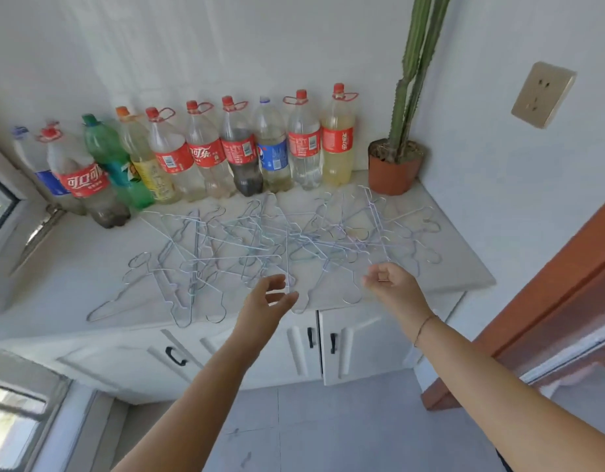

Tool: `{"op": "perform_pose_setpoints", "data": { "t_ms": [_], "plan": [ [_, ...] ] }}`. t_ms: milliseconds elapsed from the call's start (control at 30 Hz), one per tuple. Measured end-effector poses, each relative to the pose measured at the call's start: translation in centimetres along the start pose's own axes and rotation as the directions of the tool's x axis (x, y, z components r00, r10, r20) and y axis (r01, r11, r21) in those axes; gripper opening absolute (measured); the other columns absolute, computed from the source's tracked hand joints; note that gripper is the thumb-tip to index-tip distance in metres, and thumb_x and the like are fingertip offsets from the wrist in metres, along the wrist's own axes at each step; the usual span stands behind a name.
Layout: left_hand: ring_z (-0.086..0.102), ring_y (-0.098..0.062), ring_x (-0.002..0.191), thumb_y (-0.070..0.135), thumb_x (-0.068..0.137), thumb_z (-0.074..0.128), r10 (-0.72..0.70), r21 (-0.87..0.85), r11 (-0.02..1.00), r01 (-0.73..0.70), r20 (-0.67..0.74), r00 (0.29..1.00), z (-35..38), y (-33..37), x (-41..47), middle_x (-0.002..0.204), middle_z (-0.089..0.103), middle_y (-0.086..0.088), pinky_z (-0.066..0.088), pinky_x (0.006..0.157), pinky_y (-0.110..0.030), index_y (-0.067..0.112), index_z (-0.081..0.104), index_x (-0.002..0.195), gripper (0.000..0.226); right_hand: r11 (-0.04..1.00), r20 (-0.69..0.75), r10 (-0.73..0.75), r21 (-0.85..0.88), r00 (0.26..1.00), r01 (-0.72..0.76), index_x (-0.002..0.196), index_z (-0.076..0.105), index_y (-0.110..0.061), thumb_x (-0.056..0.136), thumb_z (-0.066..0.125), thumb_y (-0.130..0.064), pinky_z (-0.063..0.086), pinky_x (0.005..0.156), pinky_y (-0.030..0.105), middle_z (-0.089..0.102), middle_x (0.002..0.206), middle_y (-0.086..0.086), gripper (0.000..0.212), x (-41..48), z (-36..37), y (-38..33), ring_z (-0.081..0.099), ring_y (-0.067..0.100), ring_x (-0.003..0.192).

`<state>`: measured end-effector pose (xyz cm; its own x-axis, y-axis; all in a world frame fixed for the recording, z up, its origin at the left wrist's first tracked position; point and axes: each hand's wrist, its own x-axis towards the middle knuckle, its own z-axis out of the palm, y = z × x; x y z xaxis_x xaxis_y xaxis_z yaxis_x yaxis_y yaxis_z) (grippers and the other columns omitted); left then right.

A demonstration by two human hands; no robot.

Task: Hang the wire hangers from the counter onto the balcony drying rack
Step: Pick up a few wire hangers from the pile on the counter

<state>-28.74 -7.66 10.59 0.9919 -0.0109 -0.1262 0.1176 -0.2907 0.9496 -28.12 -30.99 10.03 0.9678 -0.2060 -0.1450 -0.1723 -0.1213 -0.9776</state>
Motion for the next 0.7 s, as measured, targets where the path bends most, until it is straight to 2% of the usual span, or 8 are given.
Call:
{"op": "perform_pose_setpoints", "data": {
  "t_ms": [67, 167, 300, 367, 433, 500, 567, 700],
  "plan": [
    [0.059, -0.003, 0.1, 0.027, 0.086, 0.066, -0.008, 0.014, 1.0, 0.008, 0.027, 1.0, 0.7, 0.4, 3.4, 0.118, 0.058, 0.009, 0.04, 0.071, -0.013, 0.028, 0.053, 0.117, 0.033, 0.999, -0.023, 0.047, 0.012, 0.999, -0.047, 0.092, 0.061, -0.015, 0.083, 0.065, -0.011, 0.045, 0.068, 0.021, 0.061, 0.092, 0.005, 0.011, 2.7, 0.2, 0.3, 0.055, 0.012, 0.077],
    [0.06, -0.009, 0.102, 0.025, 0.086, 0.066, -0.015, 0.017, 1.0, 0.014, 0.064, 0.998, 2.4, 0.5, 8.0, 0.118, 0.059, 0.006, 0.043, 0.073, -0.015, 0.025, 0.054, 0.116, 0.032, 0.993, -0.057, 0.117, 0.038, 0.991, -0.115, 0.096, 0.061, -0.013, 0.083, 0.065, -0.013, 0.045, 0.081, 0.029, 0.062, 0.099, 0.009, 0.013, 7.1, -0.1, 1.2, 0.055, 0.016, 0.082],
    [0.06, -0.011, 0.101, 0.025, 0.086, 0.065, -0.023, 0.029, 0.999, 0.02, 0.104, 0.994, 6.0, 0.3, 13.6, 0.115, 0.06, 0.006, 0.044, 0.081, -0.021, 0.027, 0.055, 0.111, 0.028, 0.978, -0.094, 0.201, 0.083, 0.975, -0.194, 0.103, 0.061, -0.008, 0.082, 0.065, -0.014, 0.046, 0.073, 0.027, 0.062, 0.095, 0.006, 0.023, 13.1, -1.8, 2.4, 0.056, 0.016, 0.081],
    [0.059, -0.012, 0.102, 0.025, 0.086, 0.065, -0.039, 0.036, 0.999, 0.034, 0.125, 0.991, 8.3, 0.0, 15.8, 0.113, 0.06, 0.008, 0.044, 0.082, -0.022, 0.025, 0.055, 0.113, 0.029, 0.97, -0.118, 0.23, 0.105, 0.966, -0.218, 0.092, 0.061, -0.012, 0.08, 0.066, -0.021, 0.046, 0.075, 0.031, 0.059, 0.085, 0.003, 0.016, 16.1, -3.0, 3.1, 0.054, 0.017, 0.079],
    [0.059, -0.012, 0.103, 0.026, 0.085, 0.066, -0.068, 0.027, 0.998, 0.065, 0.151, 0.986, 10.9, -0.3, 17.9, 0.114, 0.06, 0.008, 0.046, 0.087, -0.025, 0.023, 0.056, 0.116, 0.032, 0.968, -0.15, 0.249, 0.078, 0.957, -0.24, 0.073, 0.053, -0.011, 0.068, 0.064, -0.036, 0.034, 0.064, 0.033, 0.041, 0.069, 0.006, 0.028, 19.4, -4.6, 4.1, 0.039, 0.018, 0.068],
    [0.059, -0.011, 0.105, 0.028, 0.085, 0.066, -0.108, 0.031, 0.994, 0.104, 0.178, 0.978, 13.2, -0.6, 20.0, 0.116, 0.06, 0.009, 0.047, 0.091, -0.029, 0.023, 0.056, 0.119, 0.035, 0.961, -0.189, 0.275, 0.063, 0.943, -0.268, 0.072, 0.052, -0.006, 0.063, 0.059, -0.042, 0.027, 0.067, 0.032, 0.038, 0.073, 0.005, 0.038, 22.6, -6.3, 5.3, 0.035, 0.017, 0.07],
    [0.058, -0.011, 0.106, 0.028, 0.086, 0.065, -0.147, 0.04, 0.989, 0.142, 0.192, 0.97, 15.4, -0.7, 22.0, 0.116, 0.06, 0.009, 0.047, 0.094, -0.031, 0.023, 0.055, 0.12, 0.036, 0.954, -0.215, 0.298, 0.043, 0.93, -0.295, 0.066, 0.048, -0.013, 0.072, 0.06, -0.034, 0.027, 0.065, 0.032, 0.038, 0.068, 0.006, 0.025, 25.2, -7.7, 6.1, 0.036, 0.017, 0.067],
    [0.059, -0.011, 0.105, 0.025, 0.085, 0.067, -0.201, 0.04, 0.98, 0.197, 0.177, 0.963, 19.5, -0.7, 25.6, 0.116, 0.061, 0.006, 0.047, 0.094, -0.031, 0.02, 0.057, 0.12, 0.037, 0.931, -0.233, 0.352, -0.008, 0.907, -0.364, 0.063, 0.034, -0.027, 0.084, 0.059, -0.021, 0.03, 0.064, 0.03, 0.038, 0.072, -0.003, 0.033, 29.6, -9.7, 8.0, 0.037, 0.013, 0.066]
  ]
}}
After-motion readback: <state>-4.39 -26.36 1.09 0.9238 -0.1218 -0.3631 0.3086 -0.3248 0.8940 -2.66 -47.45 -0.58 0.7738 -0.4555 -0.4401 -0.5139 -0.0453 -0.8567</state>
